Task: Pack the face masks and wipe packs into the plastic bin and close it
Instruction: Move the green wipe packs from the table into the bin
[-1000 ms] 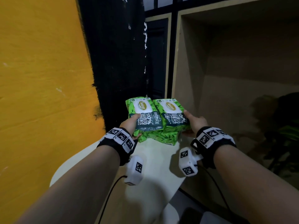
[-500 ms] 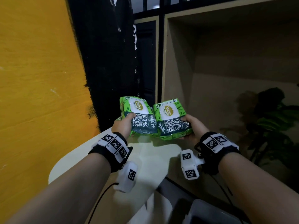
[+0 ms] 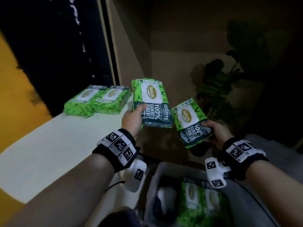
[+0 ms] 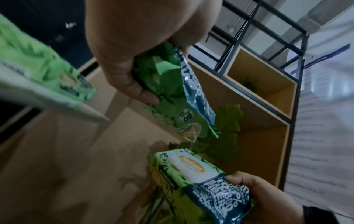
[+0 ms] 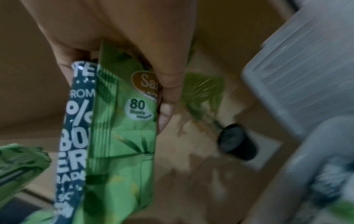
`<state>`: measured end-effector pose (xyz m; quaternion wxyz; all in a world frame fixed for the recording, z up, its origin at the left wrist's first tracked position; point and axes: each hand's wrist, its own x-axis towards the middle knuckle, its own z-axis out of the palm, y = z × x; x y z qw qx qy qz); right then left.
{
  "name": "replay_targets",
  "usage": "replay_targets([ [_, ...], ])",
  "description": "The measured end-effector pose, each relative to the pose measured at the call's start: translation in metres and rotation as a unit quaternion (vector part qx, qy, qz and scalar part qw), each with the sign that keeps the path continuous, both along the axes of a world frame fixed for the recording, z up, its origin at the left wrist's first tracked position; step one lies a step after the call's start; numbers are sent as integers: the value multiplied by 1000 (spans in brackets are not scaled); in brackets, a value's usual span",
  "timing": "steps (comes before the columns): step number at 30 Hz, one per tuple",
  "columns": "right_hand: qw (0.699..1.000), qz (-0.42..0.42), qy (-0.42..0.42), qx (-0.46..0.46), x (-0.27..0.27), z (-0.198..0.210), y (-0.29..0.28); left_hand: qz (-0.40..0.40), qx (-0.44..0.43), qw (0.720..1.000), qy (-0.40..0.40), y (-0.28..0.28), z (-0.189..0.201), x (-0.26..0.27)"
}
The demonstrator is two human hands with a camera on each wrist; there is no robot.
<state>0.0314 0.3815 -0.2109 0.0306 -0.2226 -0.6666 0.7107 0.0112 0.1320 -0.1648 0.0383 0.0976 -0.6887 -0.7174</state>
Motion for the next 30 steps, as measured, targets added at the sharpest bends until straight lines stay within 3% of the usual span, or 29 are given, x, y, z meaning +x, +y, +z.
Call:
replay_targets([
  [5, 993, -69, -87, 44, 36, -68, 71, -63, 12, 996, -68, 62, -71, 7],
  [10, 973, -78, -200, 82, 62, -144, 111, -128, -21, 977, -172, 107, -187, -3],
  [14, 948, -112, -275, 115, 79, -206, 133, -164, -51, 962, -214, 129, -207, 23],
  [18, 913, -107, -349, 184, 96, -253, 149, -172, -73, 961, -202, 141, -240, 31],
  [27, 853, -102, -416, 300, 103, -300, 145, -153, -82, 946, -272, 151, -293, 32],
  [30, 847, -99, -420, 311, 96, -311, 138, -148, -68, 947, -277, 150, -307, 33],
])
